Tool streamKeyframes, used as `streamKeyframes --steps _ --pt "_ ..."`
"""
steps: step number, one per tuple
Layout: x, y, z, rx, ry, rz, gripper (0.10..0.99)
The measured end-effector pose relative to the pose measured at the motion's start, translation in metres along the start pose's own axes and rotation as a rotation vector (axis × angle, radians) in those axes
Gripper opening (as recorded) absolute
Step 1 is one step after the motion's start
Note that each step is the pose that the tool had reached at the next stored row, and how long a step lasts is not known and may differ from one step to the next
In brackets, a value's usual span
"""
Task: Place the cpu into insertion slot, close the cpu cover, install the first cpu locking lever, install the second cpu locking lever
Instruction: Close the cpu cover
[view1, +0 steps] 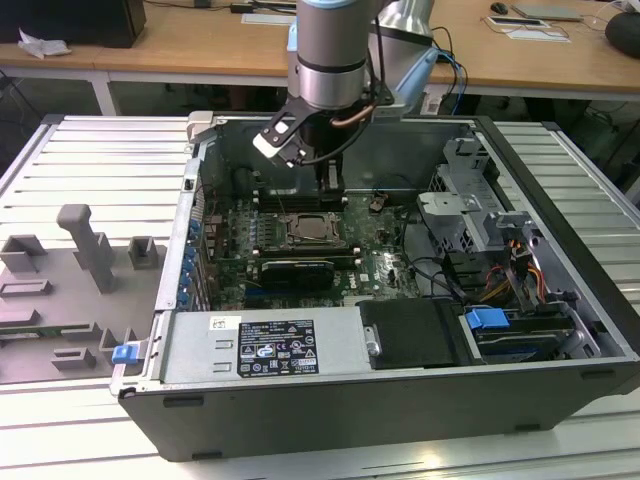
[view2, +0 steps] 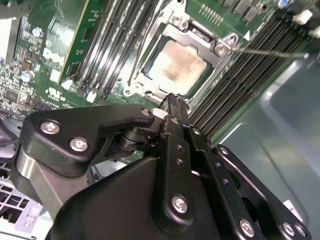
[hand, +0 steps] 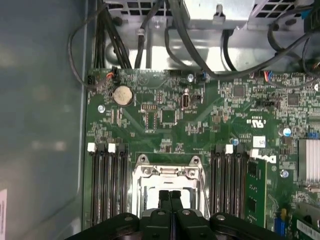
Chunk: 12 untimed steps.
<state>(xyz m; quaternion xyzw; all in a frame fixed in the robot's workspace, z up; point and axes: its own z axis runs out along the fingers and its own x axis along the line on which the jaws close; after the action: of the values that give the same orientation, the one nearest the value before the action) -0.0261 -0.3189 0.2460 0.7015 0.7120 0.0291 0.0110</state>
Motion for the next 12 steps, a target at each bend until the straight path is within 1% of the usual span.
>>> streamKeyframes --steps 4,9,12 --pt "0.0001 -0.0067 0.0007 0.000 0.0001 0.000 0.106" --pt "0.0002 -0.0109 0.0009 0.000 0.0001 0.000 0.106" --pt "0.0002 -0.0146 0.0012 0.000 0.0001 0.000 0.106"
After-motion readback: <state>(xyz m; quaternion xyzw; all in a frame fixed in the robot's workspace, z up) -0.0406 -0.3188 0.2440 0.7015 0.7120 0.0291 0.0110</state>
